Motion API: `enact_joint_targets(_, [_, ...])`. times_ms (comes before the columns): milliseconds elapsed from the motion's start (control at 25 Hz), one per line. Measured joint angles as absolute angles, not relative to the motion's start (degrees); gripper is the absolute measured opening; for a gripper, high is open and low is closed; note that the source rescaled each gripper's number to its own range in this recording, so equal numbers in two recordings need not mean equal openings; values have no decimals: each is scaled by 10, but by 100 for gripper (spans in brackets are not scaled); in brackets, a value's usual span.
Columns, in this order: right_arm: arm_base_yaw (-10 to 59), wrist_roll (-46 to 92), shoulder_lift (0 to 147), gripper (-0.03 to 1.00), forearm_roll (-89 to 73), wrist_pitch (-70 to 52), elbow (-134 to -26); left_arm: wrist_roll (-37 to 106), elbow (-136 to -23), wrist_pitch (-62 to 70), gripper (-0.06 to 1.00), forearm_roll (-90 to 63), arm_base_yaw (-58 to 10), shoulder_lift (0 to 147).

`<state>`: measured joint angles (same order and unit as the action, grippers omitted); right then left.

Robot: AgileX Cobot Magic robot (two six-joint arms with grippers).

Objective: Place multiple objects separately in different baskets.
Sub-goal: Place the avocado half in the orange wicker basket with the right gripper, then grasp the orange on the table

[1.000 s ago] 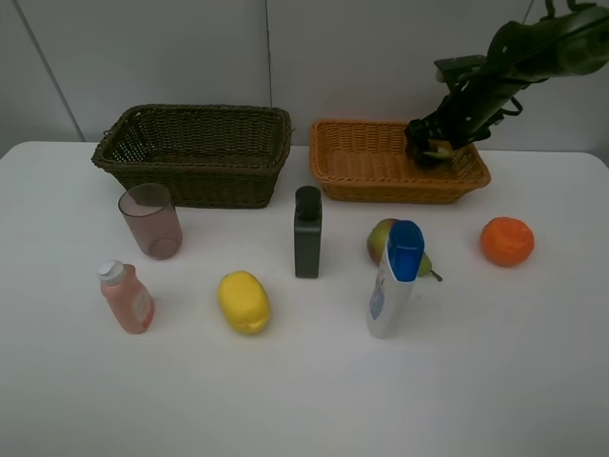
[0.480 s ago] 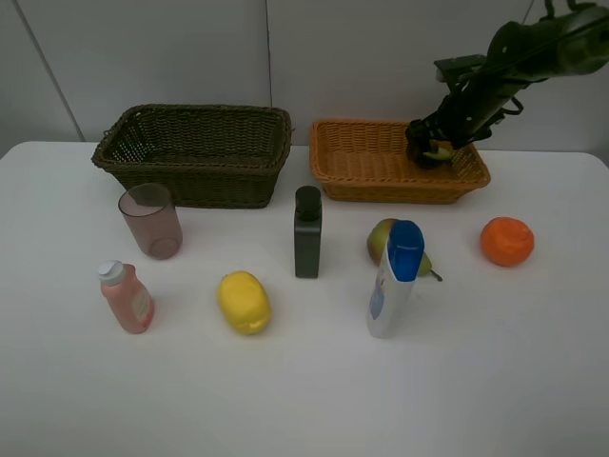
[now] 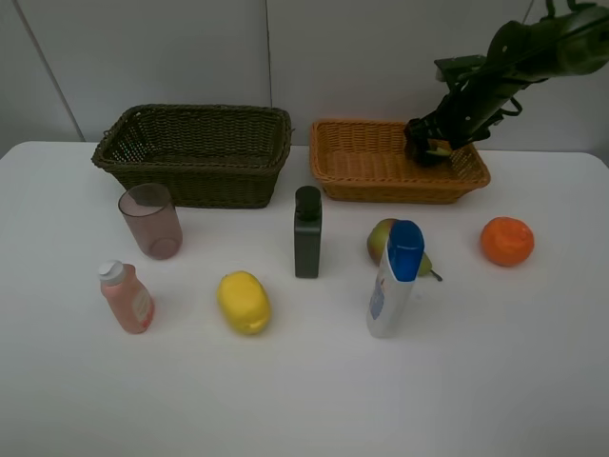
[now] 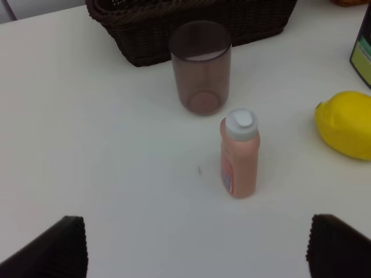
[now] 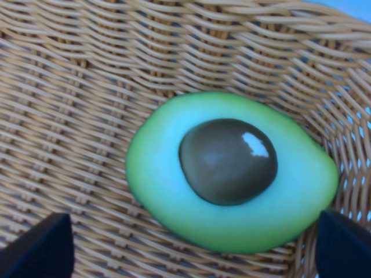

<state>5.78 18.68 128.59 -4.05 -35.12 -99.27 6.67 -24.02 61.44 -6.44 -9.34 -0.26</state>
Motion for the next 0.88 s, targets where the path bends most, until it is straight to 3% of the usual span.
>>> enact_joint_targets(360, [58,187,1286,81,-62,-354,-993,67,-240,614,100,-64,-93,-3])
enact_joint_targets(560, [58,187,1285,97,-66,-355,-993,67,-240,614,100,-64,-93,-3])
enact_joint_targets(880, [58,187,1221,100,-68,-372,-995,67,-240,614,100,-64,-93,-3])
